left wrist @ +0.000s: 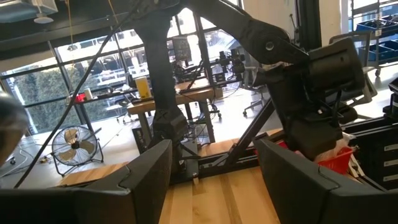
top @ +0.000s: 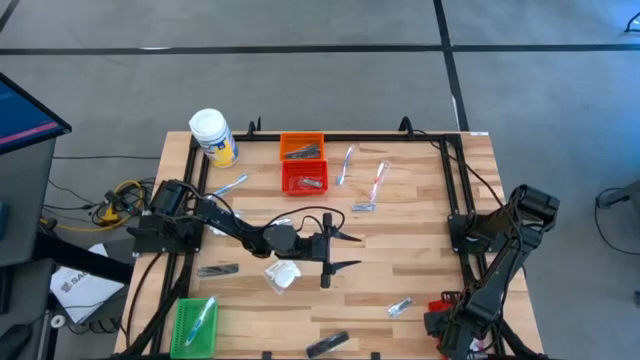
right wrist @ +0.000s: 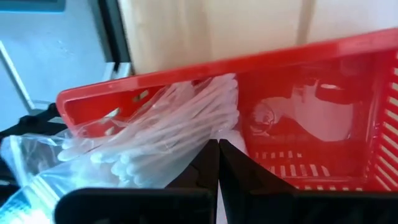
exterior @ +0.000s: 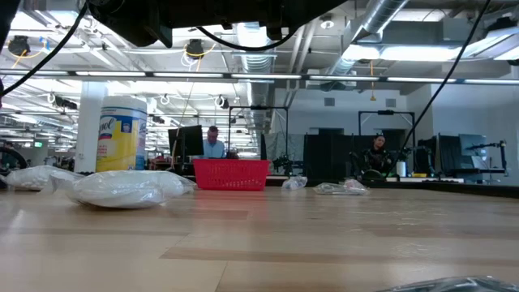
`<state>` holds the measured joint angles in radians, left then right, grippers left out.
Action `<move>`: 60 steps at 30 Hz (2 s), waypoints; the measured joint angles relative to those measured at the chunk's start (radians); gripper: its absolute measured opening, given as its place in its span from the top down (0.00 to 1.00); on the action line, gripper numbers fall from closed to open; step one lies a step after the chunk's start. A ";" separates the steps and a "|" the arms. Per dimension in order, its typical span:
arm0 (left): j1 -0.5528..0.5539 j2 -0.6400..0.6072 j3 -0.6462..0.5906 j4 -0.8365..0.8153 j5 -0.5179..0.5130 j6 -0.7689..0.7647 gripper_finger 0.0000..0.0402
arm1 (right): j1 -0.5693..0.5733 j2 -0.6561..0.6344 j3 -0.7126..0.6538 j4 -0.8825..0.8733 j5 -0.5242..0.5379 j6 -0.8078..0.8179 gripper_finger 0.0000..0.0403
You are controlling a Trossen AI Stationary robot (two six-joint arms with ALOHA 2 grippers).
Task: Pick & Place Travel size toiletries
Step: Put the cotton pack into the bottom red basket, then put the blue toothbrush into the green basket
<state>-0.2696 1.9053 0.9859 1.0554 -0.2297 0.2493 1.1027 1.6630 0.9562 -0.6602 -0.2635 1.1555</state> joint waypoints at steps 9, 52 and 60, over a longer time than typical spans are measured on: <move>0.000 0.000 0.000 0.000 0.000 0.000 0.42 | 0.002 0.000 0.000 0.056 -0.027 0.055 1.00; 0.000 0.000 0.000 0.000 0.000 0.000 0.42 | -0.054 -0.282 0.001 -0.170 0.179 0.078 1.00; 0.002 -0.004 0.000 -0.038 -0.028 0.007 0.42 | -0.170 -0.391 0.001 -0.162 0.399 -0.213 1.00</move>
<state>-0.2676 1.9011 0.9859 1.0173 -0.2573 0.2567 0.9323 1.2717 0.9569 -0.8223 0.1354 0.9420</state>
